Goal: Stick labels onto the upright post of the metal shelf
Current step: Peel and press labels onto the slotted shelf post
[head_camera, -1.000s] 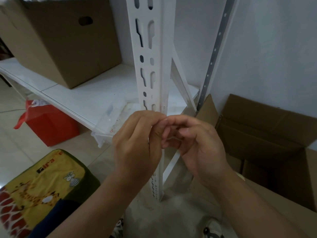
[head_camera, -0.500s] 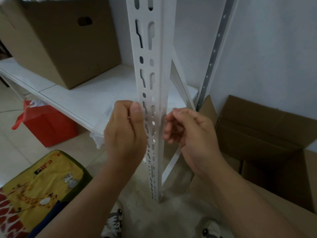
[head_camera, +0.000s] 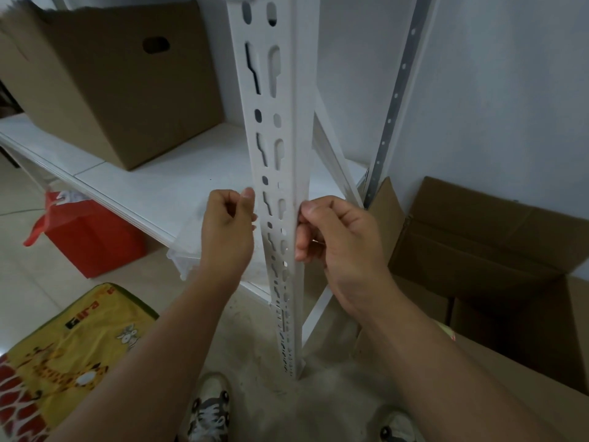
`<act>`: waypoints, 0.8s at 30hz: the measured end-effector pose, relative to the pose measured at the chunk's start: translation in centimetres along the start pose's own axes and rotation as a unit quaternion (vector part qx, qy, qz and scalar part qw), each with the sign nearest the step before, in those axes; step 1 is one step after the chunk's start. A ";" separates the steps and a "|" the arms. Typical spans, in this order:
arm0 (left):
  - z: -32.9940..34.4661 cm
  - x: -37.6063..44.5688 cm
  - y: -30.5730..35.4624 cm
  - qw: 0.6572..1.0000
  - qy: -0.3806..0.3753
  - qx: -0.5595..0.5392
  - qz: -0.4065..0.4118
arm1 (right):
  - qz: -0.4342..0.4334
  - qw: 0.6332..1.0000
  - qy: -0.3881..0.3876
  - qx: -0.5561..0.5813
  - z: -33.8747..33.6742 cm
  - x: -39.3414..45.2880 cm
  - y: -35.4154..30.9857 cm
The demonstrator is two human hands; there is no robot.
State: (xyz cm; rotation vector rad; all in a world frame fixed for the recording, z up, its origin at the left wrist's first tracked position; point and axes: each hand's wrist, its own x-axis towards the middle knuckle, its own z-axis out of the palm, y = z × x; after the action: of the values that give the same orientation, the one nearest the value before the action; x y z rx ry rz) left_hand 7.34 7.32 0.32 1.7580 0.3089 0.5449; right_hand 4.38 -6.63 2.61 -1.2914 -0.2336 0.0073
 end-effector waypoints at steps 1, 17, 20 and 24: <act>0.0 0.0 0.0 1.000 -0.007 0.009 0.001 | 0.000 1.000 -0.001 0.004 0.0 0.0 0.1; -0.4 2.9 -4.2 0.926 -0.122 0.358 -0.009 | 0.001 1.000 0.017 0.020 0.3 0.0 0.2; 0.0 2.8 -3.7 0.961 -0.091 0.263 0.010 | 0.003 1.000 0.021 0.013 0.5 0.0 0.1; 0.7 1.6 -2.5 0.982 -0.095 0.160 0.026 | -0.002 1.000 0.023 0.014 0.5 0.0 0.0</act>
State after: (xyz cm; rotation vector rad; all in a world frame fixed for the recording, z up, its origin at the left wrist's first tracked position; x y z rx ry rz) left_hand 9.23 8.09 -1.87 2.1186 0.2252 0.3757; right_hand 4.26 -6.17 2.68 -1.2617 -0.1961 -0.0213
